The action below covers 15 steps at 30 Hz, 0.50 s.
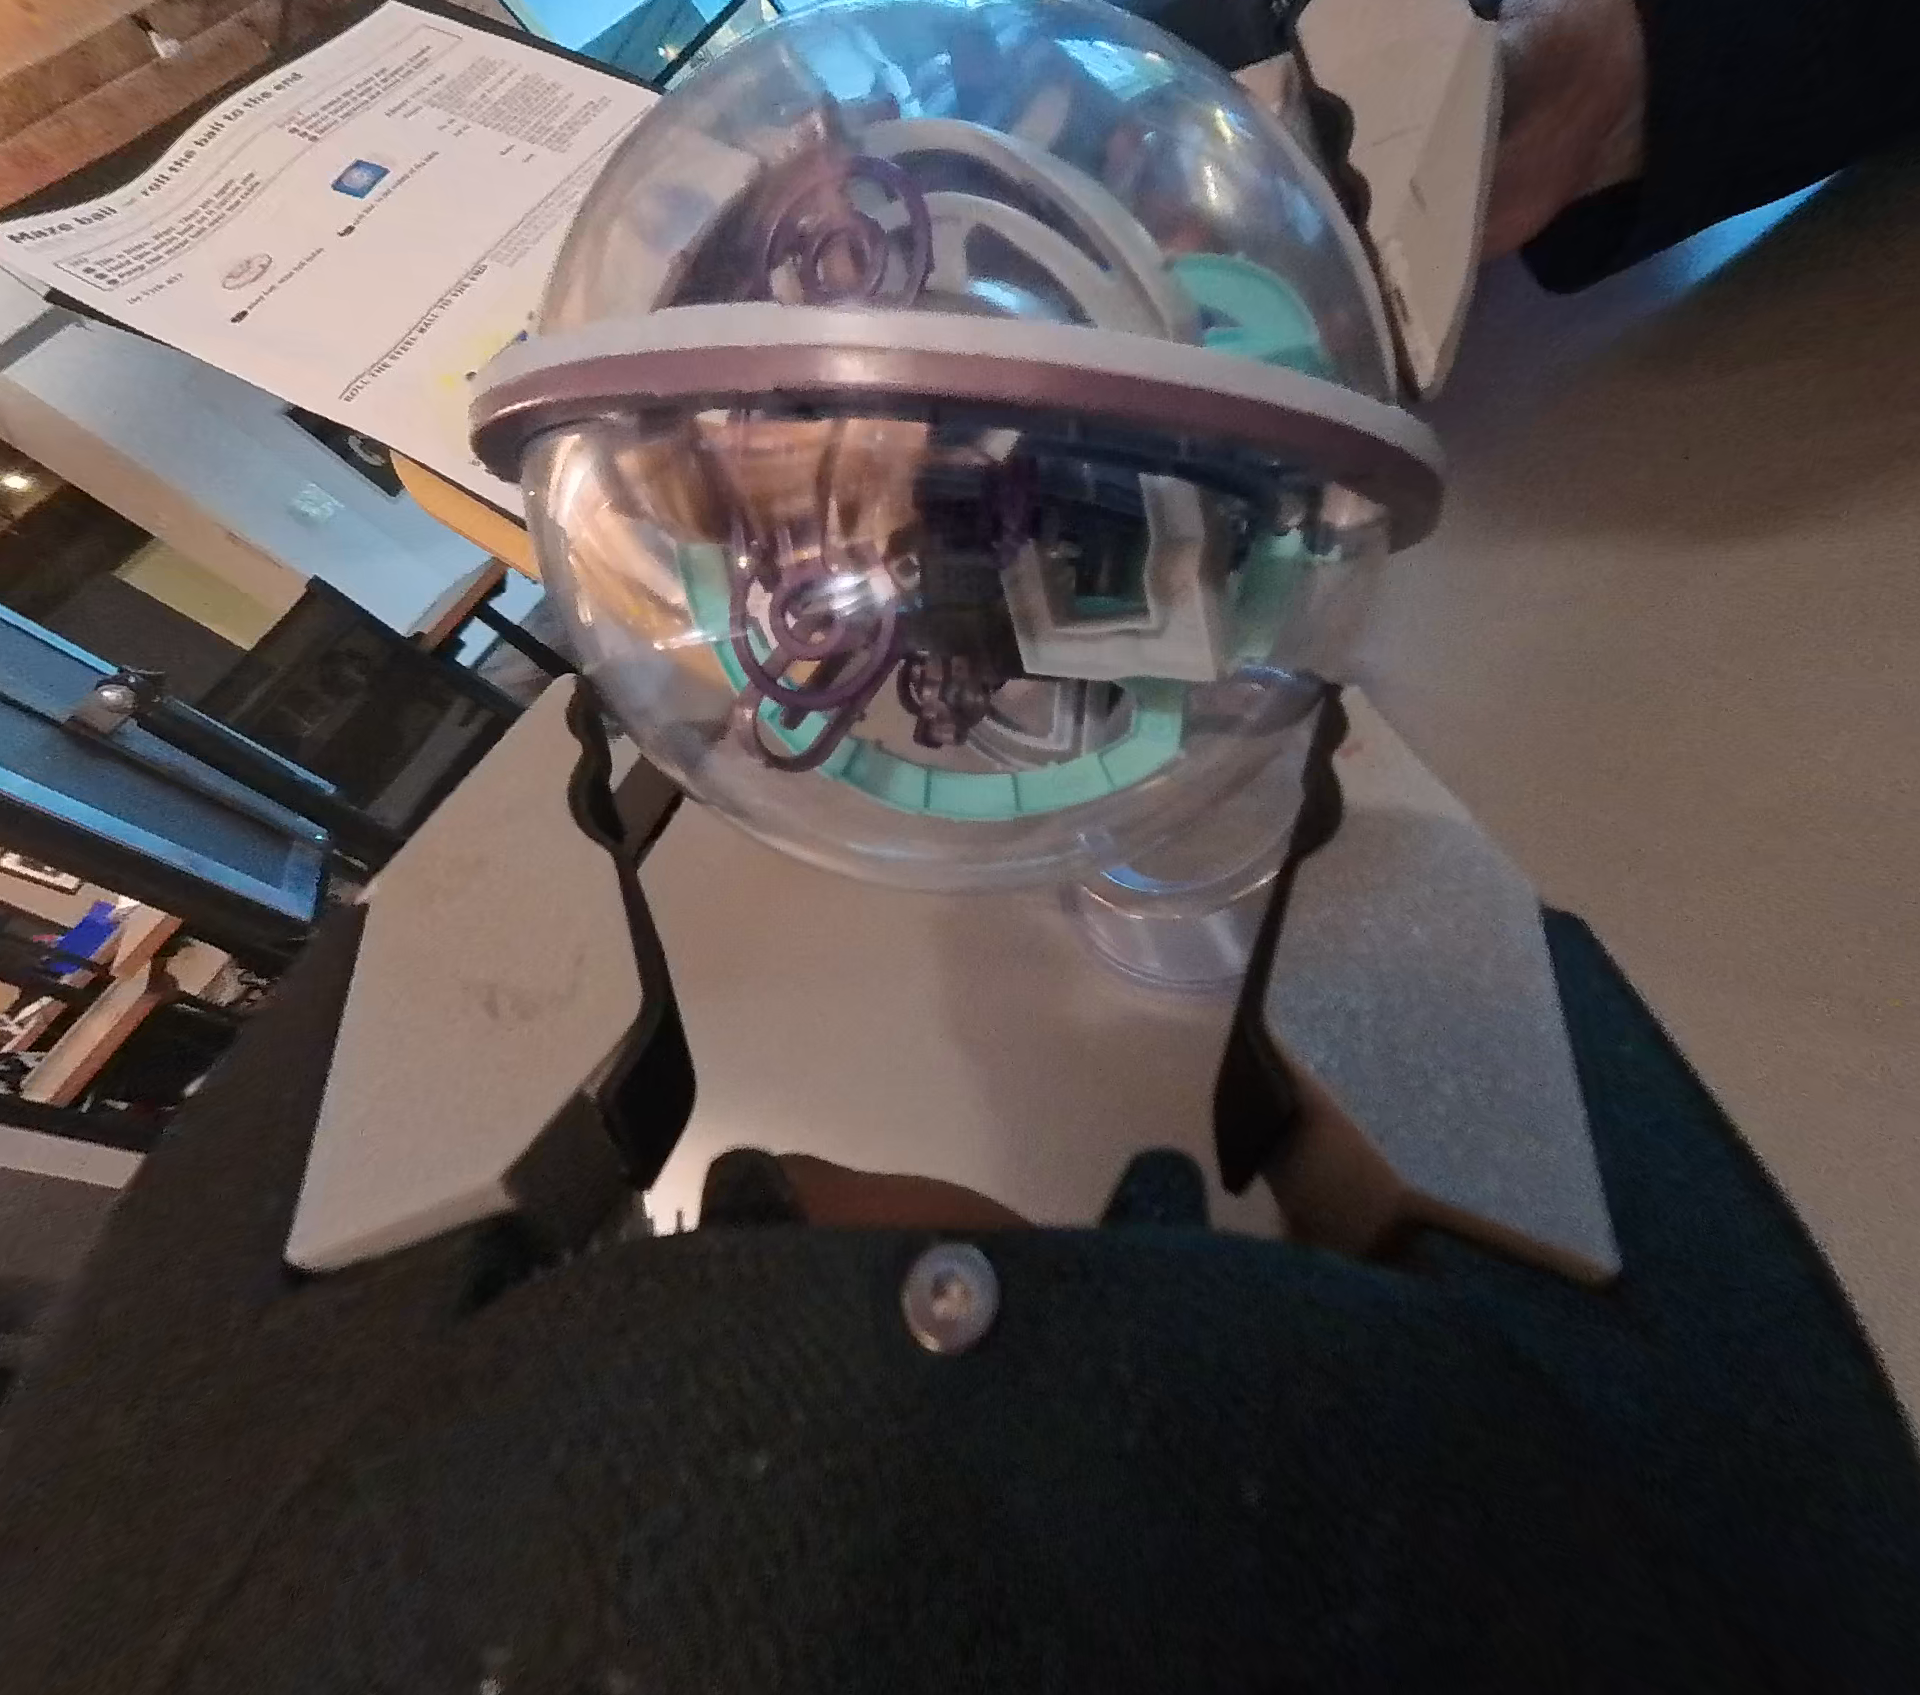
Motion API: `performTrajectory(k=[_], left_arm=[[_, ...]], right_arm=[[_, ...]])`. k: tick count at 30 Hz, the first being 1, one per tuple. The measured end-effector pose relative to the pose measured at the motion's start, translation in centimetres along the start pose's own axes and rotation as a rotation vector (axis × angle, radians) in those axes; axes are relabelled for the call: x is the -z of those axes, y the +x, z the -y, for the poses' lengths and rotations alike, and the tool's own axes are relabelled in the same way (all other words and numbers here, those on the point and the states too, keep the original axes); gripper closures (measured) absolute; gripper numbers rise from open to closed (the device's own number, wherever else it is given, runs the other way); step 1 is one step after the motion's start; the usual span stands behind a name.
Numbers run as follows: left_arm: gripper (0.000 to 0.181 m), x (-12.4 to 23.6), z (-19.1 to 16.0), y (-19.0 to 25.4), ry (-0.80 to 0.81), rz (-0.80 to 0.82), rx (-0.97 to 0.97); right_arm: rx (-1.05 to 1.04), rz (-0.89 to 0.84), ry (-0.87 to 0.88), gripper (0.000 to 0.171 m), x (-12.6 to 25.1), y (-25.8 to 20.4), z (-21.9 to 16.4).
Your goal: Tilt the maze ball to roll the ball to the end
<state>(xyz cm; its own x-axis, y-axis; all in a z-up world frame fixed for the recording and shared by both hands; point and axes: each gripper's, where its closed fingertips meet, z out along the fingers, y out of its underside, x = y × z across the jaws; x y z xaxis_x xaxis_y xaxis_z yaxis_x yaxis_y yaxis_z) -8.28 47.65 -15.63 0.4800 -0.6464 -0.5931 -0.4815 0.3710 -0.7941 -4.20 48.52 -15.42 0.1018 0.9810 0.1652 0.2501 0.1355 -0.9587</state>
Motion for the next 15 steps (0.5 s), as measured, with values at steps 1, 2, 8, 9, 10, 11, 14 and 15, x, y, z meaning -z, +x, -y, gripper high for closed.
performTrajectory(k=[1, 2, 8, 9, 10, 11, 14, 15], left_arm=[[0.051, 0.01, 0.00, -0.01, 0.000, 0.003, -0.006], [0.051, 0.01, 0.00, -0.01, 0.000, 0.005, -0.011], [0.051, 0.05, 0.17, -0.04, 0.007, 0.013, -0.023], [0.051, 0.04, 0.12, -0.04, 0.005, 0.014, -0.025], [0.051, 0.04, 0.09, -0.04, 0.003, 0.016, -0.030], [0.051, 0.04, 0.08, -0.04, 0.002, 0.018, -0.034], [0.051, 0.04, 0.09, -0.04, 0.002, 0.019, -0.035], [0.051, 0.05, 0.10, -0.05, 0.003, 0.019, -0.035]], right_arm=[[0.007, -0.003, -0.002, 0.028, 0.01, -0.01, 0.01], [0.013, -0.006, -0.004, 0.028, 0.01, -0.01, 0.01], [0.027, -0.011, 0.002, 0.027, 0.09, -0.08, 0.18], [0.030, -0.013, 0.000, 0.027, 0.08, -0.07, 0.15], [0.034, -0.015, -0.002, 0.027, 0.07, -0.06, 0.13], [0.038, -0.017, -0.003, 0.027, 0.07, -0.06, 0.11], [0.039, -0.017, -0.003, 0.027, 0.06, -0.07, 0.12], [0.039, -0.017, -0.002, 0.027, 0.07, -0.07, 0.14]])
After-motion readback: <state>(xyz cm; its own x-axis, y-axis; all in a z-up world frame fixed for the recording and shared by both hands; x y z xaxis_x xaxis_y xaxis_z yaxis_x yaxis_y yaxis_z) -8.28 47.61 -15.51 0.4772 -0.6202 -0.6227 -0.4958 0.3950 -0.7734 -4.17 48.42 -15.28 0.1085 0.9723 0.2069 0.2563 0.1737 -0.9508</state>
